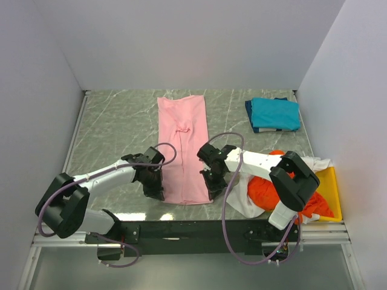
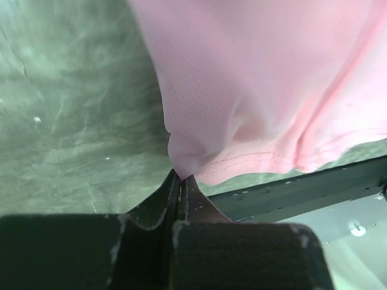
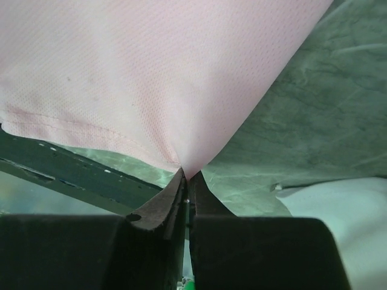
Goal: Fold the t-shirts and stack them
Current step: Fold the tshirt
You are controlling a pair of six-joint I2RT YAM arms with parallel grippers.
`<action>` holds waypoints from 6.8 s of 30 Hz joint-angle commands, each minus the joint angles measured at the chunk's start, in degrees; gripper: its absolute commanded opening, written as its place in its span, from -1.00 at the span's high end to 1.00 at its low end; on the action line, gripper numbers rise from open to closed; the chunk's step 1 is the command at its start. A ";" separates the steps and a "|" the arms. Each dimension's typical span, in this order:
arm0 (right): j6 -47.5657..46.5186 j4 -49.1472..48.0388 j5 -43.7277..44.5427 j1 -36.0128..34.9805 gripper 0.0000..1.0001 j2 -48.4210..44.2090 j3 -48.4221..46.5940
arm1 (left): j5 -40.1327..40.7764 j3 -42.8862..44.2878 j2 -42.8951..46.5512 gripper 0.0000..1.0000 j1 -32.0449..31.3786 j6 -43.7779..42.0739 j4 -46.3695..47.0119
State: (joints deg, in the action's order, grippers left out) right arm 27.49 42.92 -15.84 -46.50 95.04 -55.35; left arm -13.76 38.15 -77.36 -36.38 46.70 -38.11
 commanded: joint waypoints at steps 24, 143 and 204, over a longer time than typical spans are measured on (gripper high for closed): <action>-3.49 11.75 12.49 8.97 1.00 7.34 -28.91 | 7.96 26.00 -9.55 0.99 11.59 -13.12 -2.77; -3.49 -9.08 2.12 20.05 0.60 20.79 -25.68 | 6.82 16.69 -18.61 -0.08 19.86 -8.29 21.32; -1.47 11.57 3.53 13.20 1.00 -7.75 -17.16 | -0.65 16.25 4.23 0.99 18.01 -6.35 -6.18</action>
State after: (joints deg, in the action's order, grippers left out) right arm 24.77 48.34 -13.50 -31.70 91.61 -74.11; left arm -13.85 52.73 -77.80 -18.11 42.04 -36.56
